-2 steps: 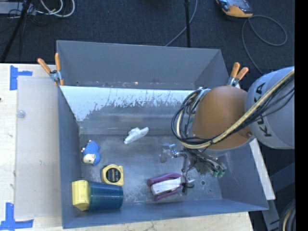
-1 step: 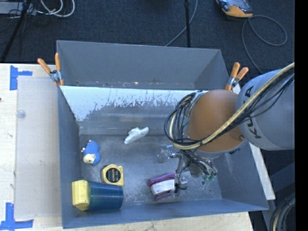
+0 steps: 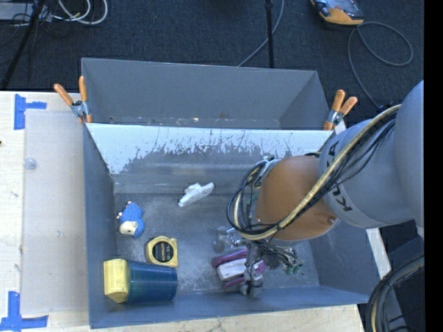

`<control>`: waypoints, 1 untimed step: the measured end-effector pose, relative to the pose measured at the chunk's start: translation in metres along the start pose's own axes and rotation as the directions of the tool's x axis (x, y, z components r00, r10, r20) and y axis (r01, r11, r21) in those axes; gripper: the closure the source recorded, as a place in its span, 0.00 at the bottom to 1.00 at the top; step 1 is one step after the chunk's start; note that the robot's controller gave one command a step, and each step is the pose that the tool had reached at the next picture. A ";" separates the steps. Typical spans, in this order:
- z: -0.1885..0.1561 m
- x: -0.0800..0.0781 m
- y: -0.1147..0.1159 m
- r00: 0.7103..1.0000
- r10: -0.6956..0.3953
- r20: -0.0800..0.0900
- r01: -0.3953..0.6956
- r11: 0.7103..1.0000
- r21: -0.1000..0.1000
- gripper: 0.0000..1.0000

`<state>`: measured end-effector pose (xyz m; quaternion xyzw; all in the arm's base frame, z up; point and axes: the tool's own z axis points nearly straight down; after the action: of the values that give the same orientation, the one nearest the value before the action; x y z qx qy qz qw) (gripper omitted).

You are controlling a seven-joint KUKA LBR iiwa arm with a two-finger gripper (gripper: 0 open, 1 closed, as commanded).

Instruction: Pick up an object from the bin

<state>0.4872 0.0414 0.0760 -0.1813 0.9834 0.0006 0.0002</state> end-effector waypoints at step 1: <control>0.016 0.003 -0.004 0.998 0.068 0.002 -0.068 0.998 0.002 1.00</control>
Offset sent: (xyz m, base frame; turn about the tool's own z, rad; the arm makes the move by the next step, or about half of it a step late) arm 0.0000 0.0000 0.0000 0.0000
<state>0.4858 0.0368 0.0598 -0.1478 0.9890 0.0000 0.0013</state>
